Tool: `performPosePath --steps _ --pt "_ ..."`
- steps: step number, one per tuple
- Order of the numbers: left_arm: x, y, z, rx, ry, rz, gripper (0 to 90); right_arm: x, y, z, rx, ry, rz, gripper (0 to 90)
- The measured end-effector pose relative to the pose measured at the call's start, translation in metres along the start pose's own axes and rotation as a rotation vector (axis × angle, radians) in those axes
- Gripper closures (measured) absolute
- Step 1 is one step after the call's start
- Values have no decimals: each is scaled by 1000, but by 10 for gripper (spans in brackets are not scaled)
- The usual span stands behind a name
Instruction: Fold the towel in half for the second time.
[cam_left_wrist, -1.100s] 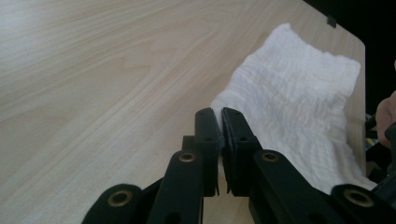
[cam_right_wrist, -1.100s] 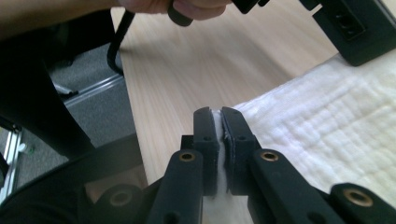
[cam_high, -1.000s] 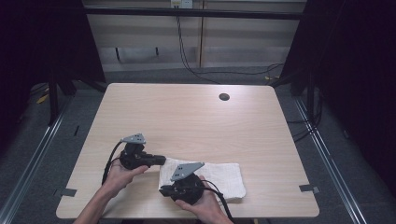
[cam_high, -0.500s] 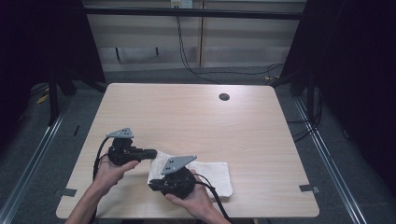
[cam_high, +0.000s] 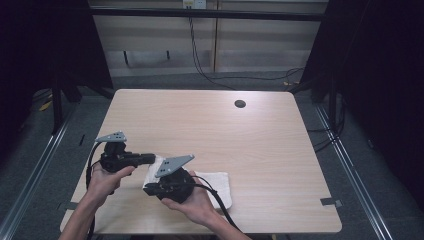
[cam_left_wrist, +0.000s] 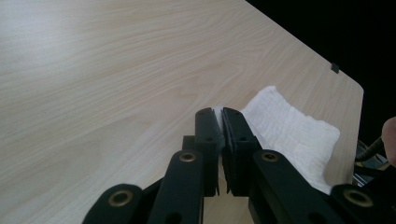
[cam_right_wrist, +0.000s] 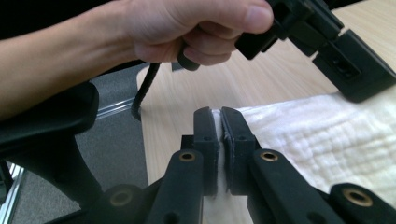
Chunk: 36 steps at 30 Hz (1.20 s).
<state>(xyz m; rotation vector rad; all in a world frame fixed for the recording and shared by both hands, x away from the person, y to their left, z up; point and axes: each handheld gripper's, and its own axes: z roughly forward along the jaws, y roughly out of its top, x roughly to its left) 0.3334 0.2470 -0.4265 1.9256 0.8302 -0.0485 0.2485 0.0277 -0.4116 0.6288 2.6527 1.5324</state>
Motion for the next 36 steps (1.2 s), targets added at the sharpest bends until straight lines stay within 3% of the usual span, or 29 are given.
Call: performPosePath --steps 12,18,28,32,36 --pt "-7 8 -18 -35 26 19 858 7 21 -1 -78 31 -4 855" --pt "-11 8 -2 8 16 30 858 2 2 -8 -81 30 29 855" --pt "-22 19 16 14 5 49 858 -3 -1 -31 -97 12 40 854" --pt "-23 21 24 18 -8 44 858 -6 -8 -39 -88 -16 48 854" --pt "-28 27 37 49 -10 65 858 -8 -12 -49 -78 -44 63 854"
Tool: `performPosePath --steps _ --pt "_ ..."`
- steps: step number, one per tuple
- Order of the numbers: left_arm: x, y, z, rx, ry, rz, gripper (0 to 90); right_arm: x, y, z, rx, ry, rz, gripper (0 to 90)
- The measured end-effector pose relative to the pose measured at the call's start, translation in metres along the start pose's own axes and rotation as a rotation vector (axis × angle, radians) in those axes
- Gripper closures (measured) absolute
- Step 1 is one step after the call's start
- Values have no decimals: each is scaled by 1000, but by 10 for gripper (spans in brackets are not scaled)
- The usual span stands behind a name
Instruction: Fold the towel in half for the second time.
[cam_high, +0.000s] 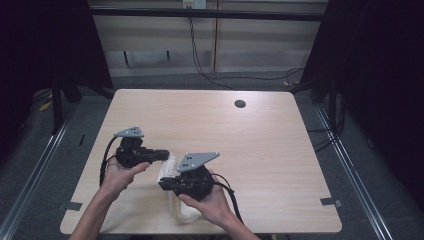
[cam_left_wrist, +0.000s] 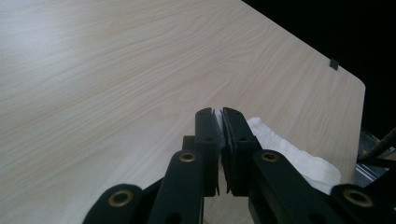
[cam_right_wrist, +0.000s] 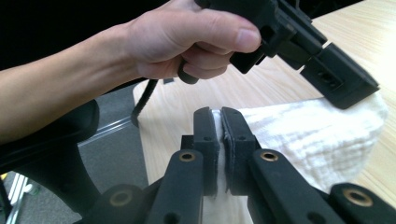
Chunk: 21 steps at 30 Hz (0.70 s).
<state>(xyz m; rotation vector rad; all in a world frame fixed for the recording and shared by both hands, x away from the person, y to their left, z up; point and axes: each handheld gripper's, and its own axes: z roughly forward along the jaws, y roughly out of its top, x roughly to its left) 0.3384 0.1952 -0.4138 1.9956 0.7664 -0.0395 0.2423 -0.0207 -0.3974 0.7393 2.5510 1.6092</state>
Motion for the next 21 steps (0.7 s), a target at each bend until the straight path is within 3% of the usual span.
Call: performPosePath --steps 5,10,16,21 --pt "-6 -1 15 27 -14 10 858 0 -8 -11 16 -29 -2 853" --pt "-12 -4 29 55 -29 15 858 1 -23 -20 9 -49 27 853" --pt "-18 -7 48 101 -31 32 857 2 -45 -22 -7 -89 50 847" --pt "-18 -8 62 112 -39 13 857 -3 -57 -23 13 -97 68 841"
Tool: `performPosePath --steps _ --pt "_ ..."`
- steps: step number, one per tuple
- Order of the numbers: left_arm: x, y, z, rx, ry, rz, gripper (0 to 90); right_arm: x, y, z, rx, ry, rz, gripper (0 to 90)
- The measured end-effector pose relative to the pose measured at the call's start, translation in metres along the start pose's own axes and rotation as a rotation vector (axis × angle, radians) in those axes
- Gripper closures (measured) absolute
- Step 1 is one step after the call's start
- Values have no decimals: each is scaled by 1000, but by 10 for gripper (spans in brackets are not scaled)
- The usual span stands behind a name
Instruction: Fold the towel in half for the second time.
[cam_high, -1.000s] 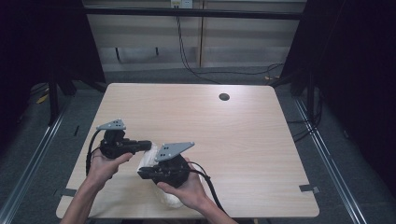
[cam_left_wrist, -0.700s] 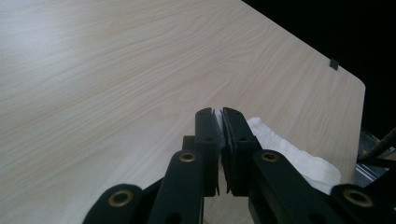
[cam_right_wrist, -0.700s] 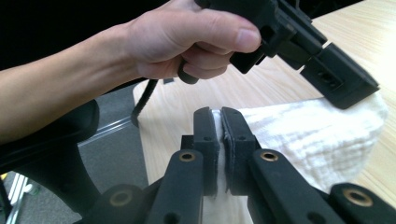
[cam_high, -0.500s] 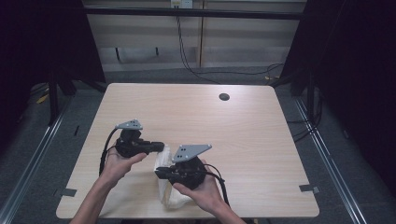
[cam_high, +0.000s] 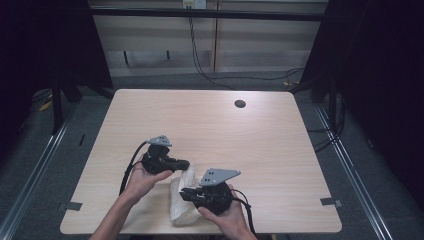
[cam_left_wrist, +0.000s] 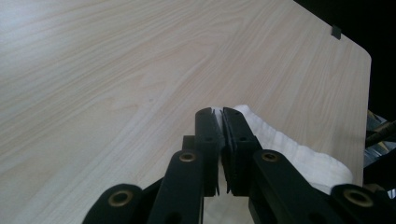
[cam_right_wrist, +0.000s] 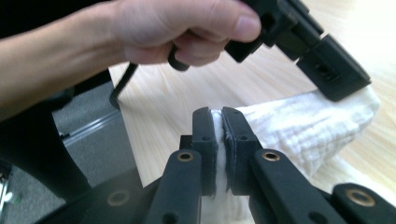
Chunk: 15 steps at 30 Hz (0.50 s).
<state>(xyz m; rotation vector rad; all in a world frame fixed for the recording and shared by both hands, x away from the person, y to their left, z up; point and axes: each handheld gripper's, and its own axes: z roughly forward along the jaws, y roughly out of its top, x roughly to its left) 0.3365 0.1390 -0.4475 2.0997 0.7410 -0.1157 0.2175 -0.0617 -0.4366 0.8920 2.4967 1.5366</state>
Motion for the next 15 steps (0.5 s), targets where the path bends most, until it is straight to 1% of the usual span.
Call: performPosePath --steps 2,3,6,8,11,15 --pt "1 0 8 15 1 -2 857 -6 -5 0 -4 -4 26 839" --pt "1 -1 11 18 -2 -8 857 -8 -7 1 -5 1 41 839" --pt "0 -3 19 30 -17 -16 857 -9 -12 0 8 -4 43 837" --pt "0 -4 22 43 -15 -8 855 -10 -16 -1 21 -10 40 833" --pt "-1 -6 24 53 -22 -8 852 -12 -24 -3 37 -15 49 824" --pt "0 -8 26 64 -24 -13 851 -15 -31 -4 61 -29 43 825"
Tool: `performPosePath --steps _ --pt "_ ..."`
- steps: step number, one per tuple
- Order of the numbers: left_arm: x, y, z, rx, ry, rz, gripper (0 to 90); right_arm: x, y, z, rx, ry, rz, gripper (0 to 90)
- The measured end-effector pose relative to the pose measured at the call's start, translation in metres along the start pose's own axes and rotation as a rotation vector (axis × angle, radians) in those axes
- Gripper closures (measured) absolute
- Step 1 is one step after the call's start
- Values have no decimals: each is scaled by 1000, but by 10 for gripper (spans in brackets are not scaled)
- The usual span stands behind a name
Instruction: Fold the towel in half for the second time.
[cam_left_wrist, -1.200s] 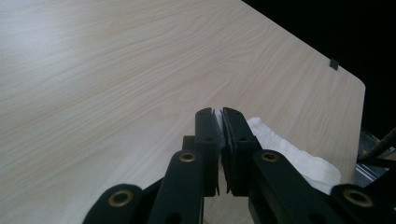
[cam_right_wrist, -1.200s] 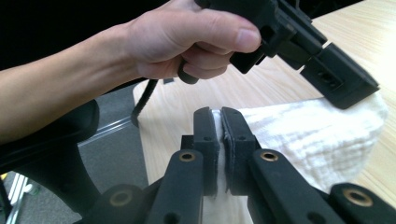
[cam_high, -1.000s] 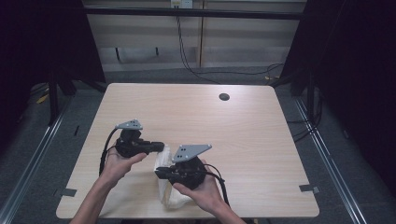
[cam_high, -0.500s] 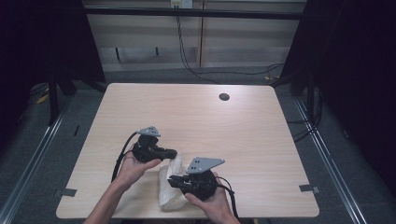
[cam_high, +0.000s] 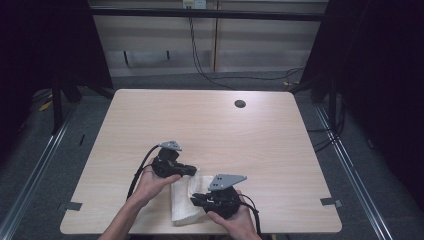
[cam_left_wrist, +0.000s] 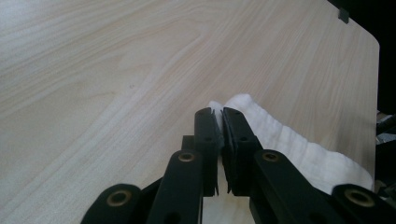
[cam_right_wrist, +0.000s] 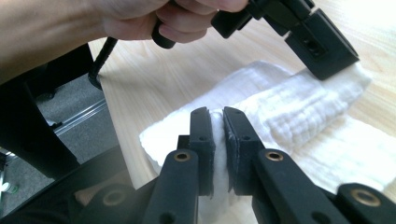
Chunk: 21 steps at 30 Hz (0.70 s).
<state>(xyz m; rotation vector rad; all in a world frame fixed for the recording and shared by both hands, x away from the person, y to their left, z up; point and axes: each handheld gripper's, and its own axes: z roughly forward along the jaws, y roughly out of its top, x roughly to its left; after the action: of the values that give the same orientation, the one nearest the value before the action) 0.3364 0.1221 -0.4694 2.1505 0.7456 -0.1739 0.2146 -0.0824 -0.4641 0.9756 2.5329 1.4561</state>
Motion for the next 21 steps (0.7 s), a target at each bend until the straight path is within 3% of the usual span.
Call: performPosePath --steps 6,10,17,21 --pt "0 -2 8 11 -20 -7 850 -2 -4 -1 9 -4 5 825" --pt "-4 -2 12 21 3 13 837 -3 -6 -1 32 -3 -1 783" --pt "-6 -2 18 23 -14 10 830 -9 -10 -7 67 -22 -14 763" --pt "-9 0 21 22 -26 46 825 -14 -17 -13 54 -16 5 798"
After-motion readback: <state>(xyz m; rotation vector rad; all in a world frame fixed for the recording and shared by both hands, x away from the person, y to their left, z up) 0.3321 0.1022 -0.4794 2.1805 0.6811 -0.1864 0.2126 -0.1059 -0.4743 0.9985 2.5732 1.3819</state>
